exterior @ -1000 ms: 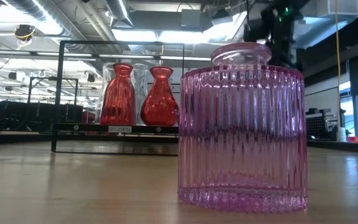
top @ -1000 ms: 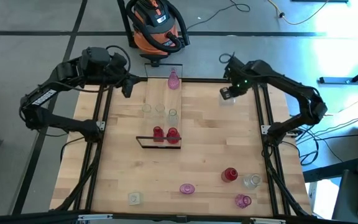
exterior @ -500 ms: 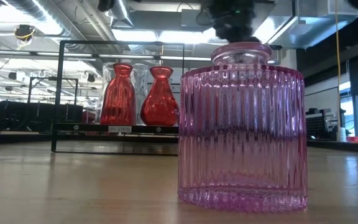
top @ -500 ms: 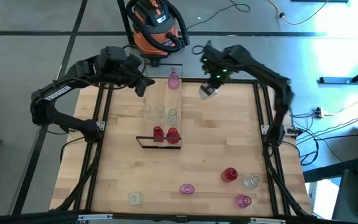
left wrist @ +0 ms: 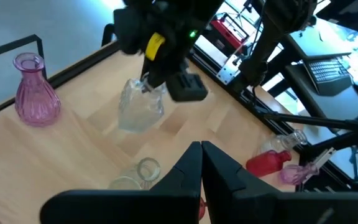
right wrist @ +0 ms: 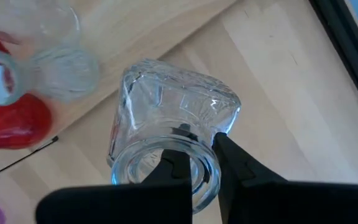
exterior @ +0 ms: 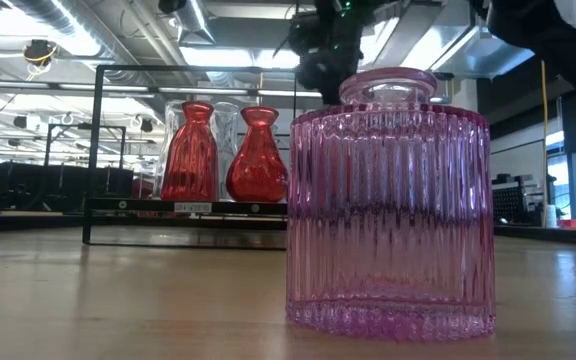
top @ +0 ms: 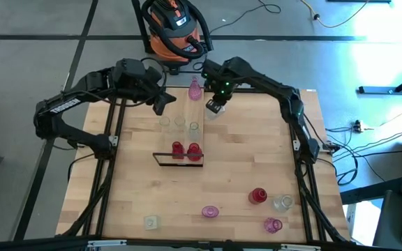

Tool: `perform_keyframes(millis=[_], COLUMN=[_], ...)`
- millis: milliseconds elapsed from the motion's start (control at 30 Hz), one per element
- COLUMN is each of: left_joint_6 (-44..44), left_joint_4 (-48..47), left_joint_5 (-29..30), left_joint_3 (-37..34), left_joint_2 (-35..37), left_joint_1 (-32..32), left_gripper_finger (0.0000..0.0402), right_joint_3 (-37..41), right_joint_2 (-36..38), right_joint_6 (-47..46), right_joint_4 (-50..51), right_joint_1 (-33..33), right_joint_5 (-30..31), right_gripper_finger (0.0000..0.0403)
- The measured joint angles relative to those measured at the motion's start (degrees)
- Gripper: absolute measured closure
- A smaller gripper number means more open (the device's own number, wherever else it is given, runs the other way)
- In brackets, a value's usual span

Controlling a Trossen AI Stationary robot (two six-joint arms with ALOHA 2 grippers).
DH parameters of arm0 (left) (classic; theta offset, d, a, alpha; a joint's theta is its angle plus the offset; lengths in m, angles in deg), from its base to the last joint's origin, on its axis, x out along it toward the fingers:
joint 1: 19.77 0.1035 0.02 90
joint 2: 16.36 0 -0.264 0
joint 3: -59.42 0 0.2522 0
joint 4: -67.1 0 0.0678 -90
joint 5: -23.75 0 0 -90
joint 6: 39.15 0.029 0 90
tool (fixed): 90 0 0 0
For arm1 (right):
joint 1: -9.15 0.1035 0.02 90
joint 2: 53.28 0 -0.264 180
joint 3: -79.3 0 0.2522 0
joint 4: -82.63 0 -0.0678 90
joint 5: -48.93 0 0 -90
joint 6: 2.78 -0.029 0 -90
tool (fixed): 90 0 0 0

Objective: Sort vases onto shelf
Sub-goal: Put the transparent vase on the shelf

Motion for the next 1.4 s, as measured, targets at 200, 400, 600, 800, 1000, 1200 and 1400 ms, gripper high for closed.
perform_keyframes(millis=[200, 400, 600, 800, 1000, 1200, 1400], left_joint_6=[-0.41, -0.43, -0.45, -0.41, -0.43, -0.38, -0.35], left_joint_4=[-0.02, -0.02, -0.02, -0.02, -0.08, -0.11, -0.13], left_joint_5=[1.81, 2.31, 3.53, 3.54, 3.11, 3.11, 3.16], left_joint_3=[0.01, 0.00, 0.00, 0.00, 0.00, 0.02, 0.00], left_joint_2=[0.00, 0.00, 0.02, 0.04, 0.04, 0.04, 0.04], left_joint_1=[-1.62, -2.69, -2.95, -2.95, -2.90, -2.90, -2.90], left_gripper_finger=[0.0401, 0.0401, 0.0401, 0.0401, 0.0401, 0.0401, 0.0401], right_joint_3=[0.02, 0.02, 0.00, -0.02, -0.04, -0.02, -0.02], right_joint_2=[-1.11, -1.55, -3.27, -5.66, -5.87, -5.94, -5.94], right_joint_6=[1.03, 1.25, 1.19, 0.45, -1.01, -1.84, -1.90], right_joint_4=[-6.76, -10.69, -11.76, -11.46, -14.23, -13.64, -13.75], right_joint_1=[1.36, 2.66, 3.35, 4.39, 5.05, 4.83, 4.83], right_joint_5=[-0.89, -0.61, -0.57, -1.51, -0.07, -0.05, 0.10], right_gripper_finger=[0.0379, 0.0391, 0.0384, 0.0379, 0.0382, 0.0376, 0.0373])
